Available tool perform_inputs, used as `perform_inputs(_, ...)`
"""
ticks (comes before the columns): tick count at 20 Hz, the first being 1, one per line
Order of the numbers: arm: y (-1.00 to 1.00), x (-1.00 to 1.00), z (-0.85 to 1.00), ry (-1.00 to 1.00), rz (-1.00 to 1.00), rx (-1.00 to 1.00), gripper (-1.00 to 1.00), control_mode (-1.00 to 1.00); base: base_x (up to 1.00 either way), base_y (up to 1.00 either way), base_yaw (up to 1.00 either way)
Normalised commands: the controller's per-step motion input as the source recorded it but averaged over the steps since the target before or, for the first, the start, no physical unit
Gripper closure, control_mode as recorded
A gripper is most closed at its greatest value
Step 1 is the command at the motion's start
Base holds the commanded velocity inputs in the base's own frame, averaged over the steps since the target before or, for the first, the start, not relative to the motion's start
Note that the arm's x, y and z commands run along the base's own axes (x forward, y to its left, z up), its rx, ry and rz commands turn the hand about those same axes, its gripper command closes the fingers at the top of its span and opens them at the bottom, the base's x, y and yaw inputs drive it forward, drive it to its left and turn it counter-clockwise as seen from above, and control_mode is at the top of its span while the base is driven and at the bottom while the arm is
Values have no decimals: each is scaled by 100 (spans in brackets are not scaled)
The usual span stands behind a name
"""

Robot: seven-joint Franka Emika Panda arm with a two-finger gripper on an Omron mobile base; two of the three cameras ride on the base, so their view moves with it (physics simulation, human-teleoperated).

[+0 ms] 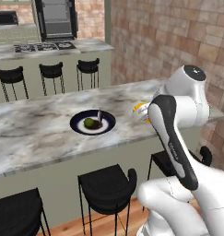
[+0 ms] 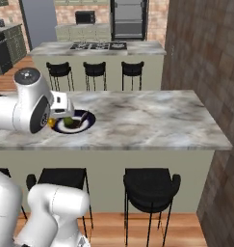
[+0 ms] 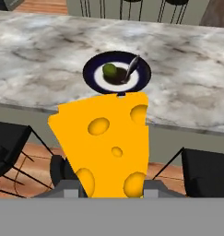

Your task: Take the cheese, fish, and lime from the fridge and place them on the plate on the dining counter to create an appetizer plate.

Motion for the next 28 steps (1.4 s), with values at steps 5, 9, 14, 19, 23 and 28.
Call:
perform_inputs(5, 35, 92, -22, 11, 0, 0, 100, -100, 0, 0, 0)
perform_inputs(9, 39, 57, -40, 10, 0, -1, 100, -100, 0, 0, 0)
perform_inputs(14, 50, 47, -46, 7, 0, -4, 100, -100, 0, 0, 0)
perform_inputs(19, 36, 40, -41, 0, 0, -1, 100, -100, 0, 0, 0)
perform_inputs(23, 27, 37, -33, 0, 0, 0, 100, -100, 0, 0, 0)
perform_inputs(28, 12, 41, -25, 0, 0, 0, 100, -100, 0, 0, 0)
